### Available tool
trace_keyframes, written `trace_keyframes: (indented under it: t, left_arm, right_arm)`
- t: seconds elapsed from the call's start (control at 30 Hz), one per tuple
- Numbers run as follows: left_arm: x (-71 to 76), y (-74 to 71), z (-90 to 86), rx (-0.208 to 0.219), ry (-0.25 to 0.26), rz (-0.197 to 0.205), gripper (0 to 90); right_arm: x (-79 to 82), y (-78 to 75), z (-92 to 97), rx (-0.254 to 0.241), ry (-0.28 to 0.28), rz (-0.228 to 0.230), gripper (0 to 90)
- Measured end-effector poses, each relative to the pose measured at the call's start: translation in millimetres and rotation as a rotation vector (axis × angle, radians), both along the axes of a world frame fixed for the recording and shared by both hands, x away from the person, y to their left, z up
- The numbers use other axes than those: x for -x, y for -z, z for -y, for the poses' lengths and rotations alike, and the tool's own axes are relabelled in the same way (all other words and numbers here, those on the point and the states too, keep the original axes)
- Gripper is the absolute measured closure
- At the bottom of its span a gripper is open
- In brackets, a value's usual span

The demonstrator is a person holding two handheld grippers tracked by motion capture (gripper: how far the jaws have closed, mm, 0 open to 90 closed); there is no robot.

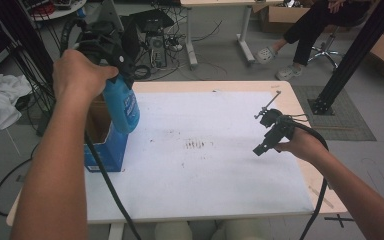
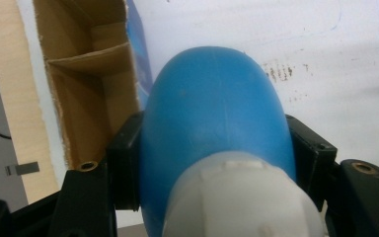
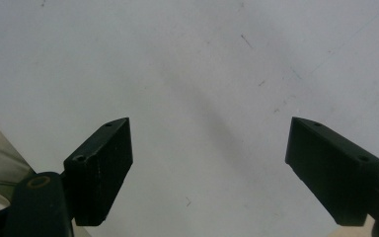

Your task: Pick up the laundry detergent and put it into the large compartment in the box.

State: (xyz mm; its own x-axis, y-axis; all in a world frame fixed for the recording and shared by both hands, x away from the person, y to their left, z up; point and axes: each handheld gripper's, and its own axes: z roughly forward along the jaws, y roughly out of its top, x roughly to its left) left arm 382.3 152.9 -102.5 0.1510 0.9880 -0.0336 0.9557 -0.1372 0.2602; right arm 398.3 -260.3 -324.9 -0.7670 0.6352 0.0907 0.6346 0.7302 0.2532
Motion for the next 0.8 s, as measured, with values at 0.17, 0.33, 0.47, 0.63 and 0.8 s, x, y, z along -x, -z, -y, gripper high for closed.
trace_keyframes:
  t: [0.17,0.33,0.47,0.63,0.8]
  left_arm:
    - [1.2,-4.4,-12.1,-0.002,0.019,0.007,38.1]
    - [2.1,-11.4,-24.1,0.013,0.019,0.020,38.1]
    - [1.2,-15.1,-29.1,0.000,0.023,0.024,38.1]
    - [-0.1,-18.1,-37.0,0.001,0.028,0.033,38.1]
    - [-1.9,-17.4,-44.3,-0.010,0.020,0.035,38.1]
  right_arm:
    - [-0.3,-2.5,-0.3,0.004,0.012,0.003,18.0]
    - [0.8,-4.3,-0.4,0.001,0.013,0.013,18.0]
    - [1.2,-4.5,0.2,0.005,0.020,0.012,18.0]
    - [1.2,-5.2,2.7,0.004,0.030,0.010,18.0]
    - [0.3,-5.8,6.6,0.005,0.037,0.015,18.1]
